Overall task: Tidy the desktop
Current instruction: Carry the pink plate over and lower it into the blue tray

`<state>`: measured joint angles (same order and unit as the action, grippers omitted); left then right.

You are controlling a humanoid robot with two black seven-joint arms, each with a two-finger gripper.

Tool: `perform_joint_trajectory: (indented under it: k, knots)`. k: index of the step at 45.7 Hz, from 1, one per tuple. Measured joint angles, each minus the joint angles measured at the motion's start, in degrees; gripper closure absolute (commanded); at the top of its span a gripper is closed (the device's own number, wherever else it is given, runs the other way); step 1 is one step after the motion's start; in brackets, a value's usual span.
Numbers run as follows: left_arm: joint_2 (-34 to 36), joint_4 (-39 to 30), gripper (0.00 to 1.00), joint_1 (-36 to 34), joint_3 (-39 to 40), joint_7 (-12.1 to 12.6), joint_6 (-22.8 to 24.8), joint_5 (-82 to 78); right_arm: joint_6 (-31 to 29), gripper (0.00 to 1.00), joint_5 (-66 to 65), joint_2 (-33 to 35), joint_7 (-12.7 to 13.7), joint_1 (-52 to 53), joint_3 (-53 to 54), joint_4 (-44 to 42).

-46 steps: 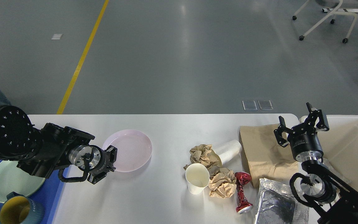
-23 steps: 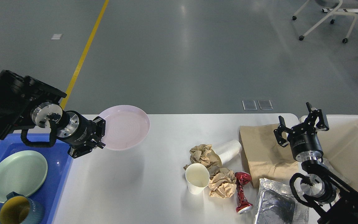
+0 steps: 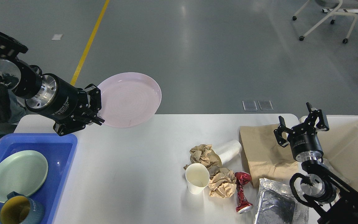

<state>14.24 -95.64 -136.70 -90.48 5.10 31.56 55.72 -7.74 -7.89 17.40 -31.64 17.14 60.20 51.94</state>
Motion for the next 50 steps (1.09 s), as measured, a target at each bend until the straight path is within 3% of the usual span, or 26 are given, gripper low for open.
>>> perform_joint_trajectory:
  k: [11, 21, 38, 50]
  knots:
    - [2.35, 2.29, 1.00, 1.09, -5.00, -0.09, 1.20, -1.78, 0.00, 0.00, 0.07, 0.00, 0.00, 0.00, 0.00, 0.00]
    - [13.21, 9.23, 1.00, 6.34, -9.18, -0.11, 4.23, -9.05, 0.00, 0.00, 0.07, 0.00, 0.00, 0.00, 0.00, 0.00]
    - [32.77, 25.90, 1.00, 23.50, -6.81, -0.08, 7.50, -21.64, 0.00, 0.00, 0.07, 0.00, 0.00, 0.00, 0.00, 0.10]
    - [40.14, 39.91, 1.00, 43.89, 4.18, -0.81, 7.87, -26.71, 0.00, 0.00, 0.07, 0.00, 0.00, 0.00, 0.00, 0.10]
